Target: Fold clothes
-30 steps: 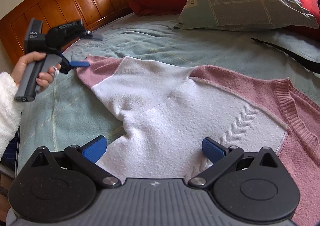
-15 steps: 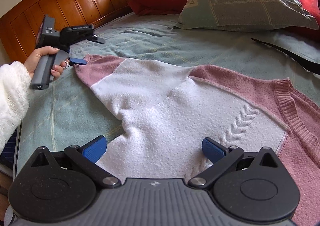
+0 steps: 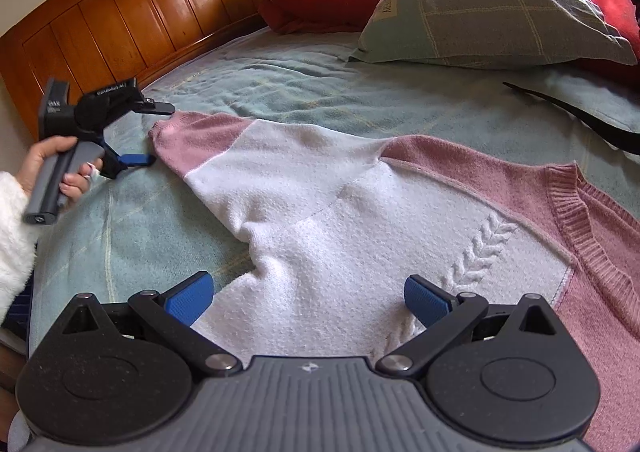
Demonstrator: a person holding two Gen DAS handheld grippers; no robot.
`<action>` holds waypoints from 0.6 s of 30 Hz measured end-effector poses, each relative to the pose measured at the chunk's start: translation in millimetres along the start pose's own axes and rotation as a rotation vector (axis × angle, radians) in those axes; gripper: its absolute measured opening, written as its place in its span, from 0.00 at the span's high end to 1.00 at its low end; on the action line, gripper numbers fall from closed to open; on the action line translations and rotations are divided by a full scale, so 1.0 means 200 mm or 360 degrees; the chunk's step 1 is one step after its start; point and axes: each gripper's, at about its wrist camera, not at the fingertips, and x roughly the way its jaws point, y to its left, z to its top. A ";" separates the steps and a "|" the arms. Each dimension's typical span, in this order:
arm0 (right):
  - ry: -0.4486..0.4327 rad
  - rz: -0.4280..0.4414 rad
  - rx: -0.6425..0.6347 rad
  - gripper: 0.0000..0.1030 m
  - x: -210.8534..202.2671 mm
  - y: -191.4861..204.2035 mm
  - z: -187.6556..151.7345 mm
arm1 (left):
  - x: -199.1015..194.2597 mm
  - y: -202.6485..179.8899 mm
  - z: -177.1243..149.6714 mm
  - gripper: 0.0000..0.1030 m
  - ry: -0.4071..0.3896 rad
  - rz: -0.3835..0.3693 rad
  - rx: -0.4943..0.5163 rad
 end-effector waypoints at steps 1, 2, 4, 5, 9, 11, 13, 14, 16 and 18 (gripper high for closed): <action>0.0001 -0.0003 -0.0003 0.00 0.00 0.00 0.00 | 0.01 0.03 0.03 0.06 -0.0038 -0.0027 -0.0034; 0.0001 -0.0006 -0.0006 0.00 0.00 0.00 0.00 | 0.02 0.06 0.05 0.09 -0.0083 -0.0045 -0.0074; 0.0004 -0.0011 -0.0005 0.00 0.01 0.00 0.00 | 0.03 0.11 0.09 0.28 -0.0186 -0.0022 -0.0137; 0.0005 -0.0013 -0.0006 0.00 0.01 0.00 -0.01 | 0.04 0.12 0.10 0.53 -0.0228 0.0024 -0.0153; 0.0004 -0.0015 -0.0006 0.00 0.02 0.00 -0.01 | 0.06 0.14 0.09 0.91 -0.0282 0.0177 -0.0107; 0.0000 -0.0013 -0.0002 0.00 0.02 -0.01 -0.01 | 0.05 0.10 0.09 0.94 -0.0305 0.0223 -0.0019; 0.0001 -0.0014 0.0000 0.00 0.02 -0.01 -0.01 | 0.03 0.06 0.11 0.95 -0.0361 0.0274 0.0032; 0.0000 -0.0015 -0.0002 0.00 0.02 -0.01 -0.01 | 0.02 0.04 0.12 0.95 -0.0395 0.0304 0.0053; -0.0001 -0.0017 -0.0005 0.00 0.02 0.00 -0.01 | -0.02 0.02 0.13 0.94 -0.0462 0.0375 0.0095; -0.0002 -0.0015 0.0000 0.00 0.02 -0.01 -0.01 | -0.05 -0.01 0.14 0.94 -0.0491 0.0427 0.0149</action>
